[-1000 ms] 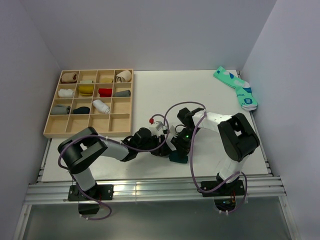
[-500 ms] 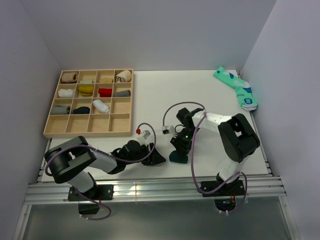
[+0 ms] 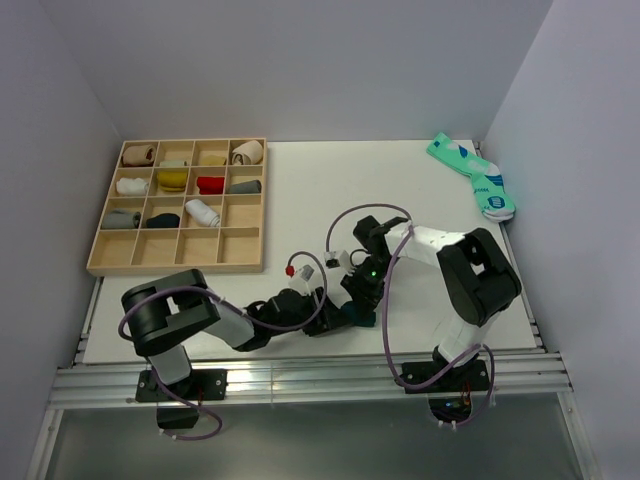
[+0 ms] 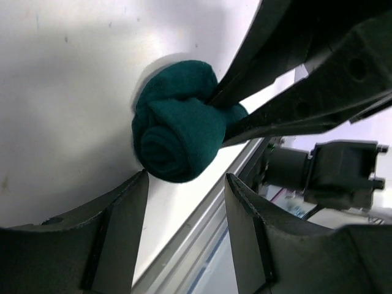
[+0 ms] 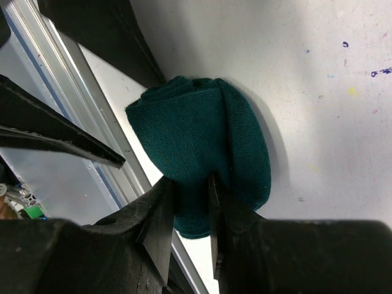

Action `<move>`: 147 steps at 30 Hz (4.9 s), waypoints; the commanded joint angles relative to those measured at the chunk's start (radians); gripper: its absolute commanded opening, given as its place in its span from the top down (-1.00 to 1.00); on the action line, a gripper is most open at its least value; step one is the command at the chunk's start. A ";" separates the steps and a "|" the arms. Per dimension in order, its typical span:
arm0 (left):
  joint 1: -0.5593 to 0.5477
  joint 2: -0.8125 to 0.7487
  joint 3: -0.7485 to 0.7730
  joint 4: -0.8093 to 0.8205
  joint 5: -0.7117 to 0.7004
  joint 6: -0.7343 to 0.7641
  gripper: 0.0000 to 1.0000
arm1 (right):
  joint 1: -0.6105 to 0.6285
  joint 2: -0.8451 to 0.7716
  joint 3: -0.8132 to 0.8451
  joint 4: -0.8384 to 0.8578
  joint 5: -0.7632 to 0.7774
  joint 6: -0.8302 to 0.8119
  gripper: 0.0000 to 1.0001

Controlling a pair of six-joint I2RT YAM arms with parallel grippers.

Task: Roll the socks
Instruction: Roll the sock at the center of the board, then pick up the sock at the center of the board.

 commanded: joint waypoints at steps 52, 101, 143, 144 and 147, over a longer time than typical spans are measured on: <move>-0.318 0.035 0.203 -0.756 -0.780 -1.140 -0.15 | 0.005 0.005 -0.074 0.156 0.153 -0.101 0.80; -0.122 -0.132 0.036 -0.701 -0.777 -1.044 -0.19 | 0.057 0.114 0.127 0.331 0.038 0.281 0.90; -0.087 0.051 0.152 -0.603 -0.517 -0.922 -0.19 | 0.059 0.105 0.152 0.337 -0.011 0.297 0.91; -0.087 0.058 0.154 -0.597 -0.513 -0.922 -0.19 | 0.059 0.104 0.153 0.328 -0.020 0.292 0.91; -0.087 0.081 0.128 -0.525 -0.503 -0.941 -0.18 | 0.060 0.101 0.166 0.312 -0.062 0.284 0.91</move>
